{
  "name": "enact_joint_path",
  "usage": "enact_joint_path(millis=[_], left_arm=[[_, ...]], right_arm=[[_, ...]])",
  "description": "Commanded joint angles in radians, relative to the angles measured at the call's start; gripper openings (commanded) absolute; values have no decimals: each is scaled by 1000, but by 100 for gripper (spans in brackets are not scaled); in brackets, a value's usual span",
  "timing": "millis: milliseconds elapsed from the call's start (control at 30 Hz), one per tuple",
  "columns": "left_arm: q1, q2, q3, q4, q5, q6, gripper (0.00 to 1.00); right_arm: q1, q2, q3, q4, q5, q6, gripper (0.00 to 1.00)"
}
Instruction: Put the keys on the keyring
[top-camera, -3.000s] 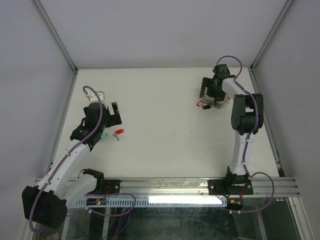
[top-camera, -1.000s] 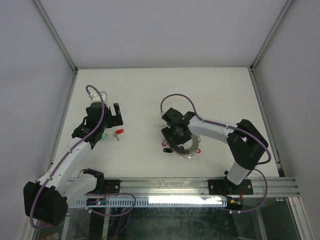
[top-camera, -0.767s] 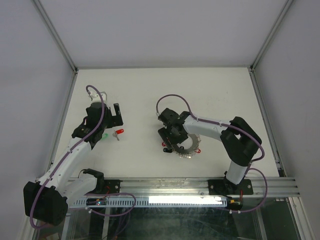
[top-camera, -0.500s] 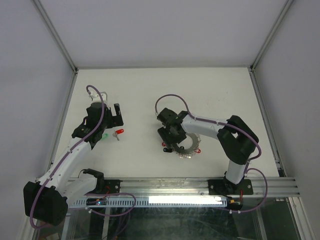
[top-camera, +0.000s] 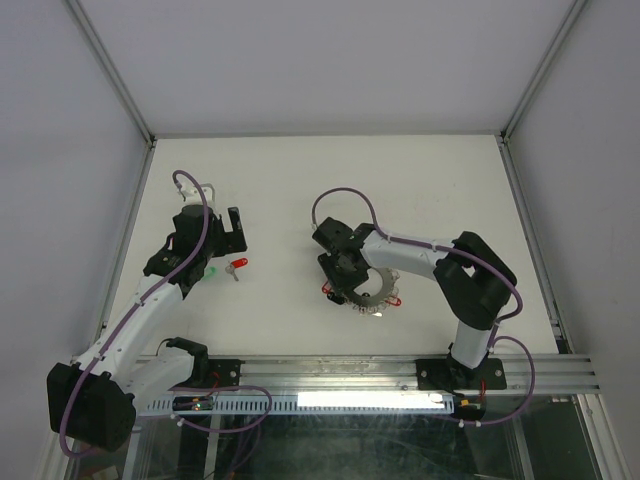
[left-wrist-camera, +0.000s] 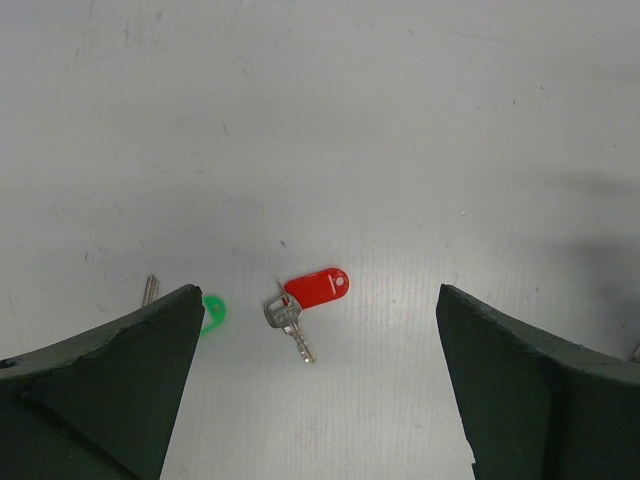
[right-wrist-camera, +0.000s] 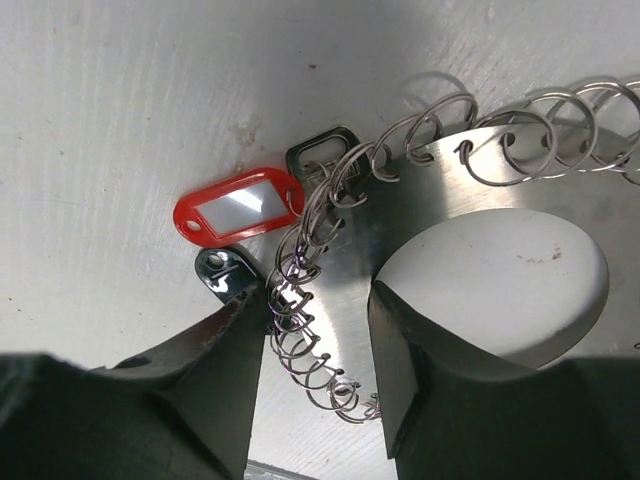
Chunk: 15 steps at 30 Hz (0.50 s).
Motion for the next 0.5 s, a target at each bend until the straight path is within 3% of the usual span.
enact_joint_path(millis=[0, 267, 467], left_arm=[[5, 1, 30, 28, 15, 13, 99], [5, -2, 32, 28, 14, 13, 99], [5, 0, 31, 29, 15, 13, 99]], right_arm=[[7, 24, -2, 21, 43, 49, 47], [-9, -12, -28, 87, -14, 102, 53], [-42, -29, -50, 113, -32, 134, 49]])
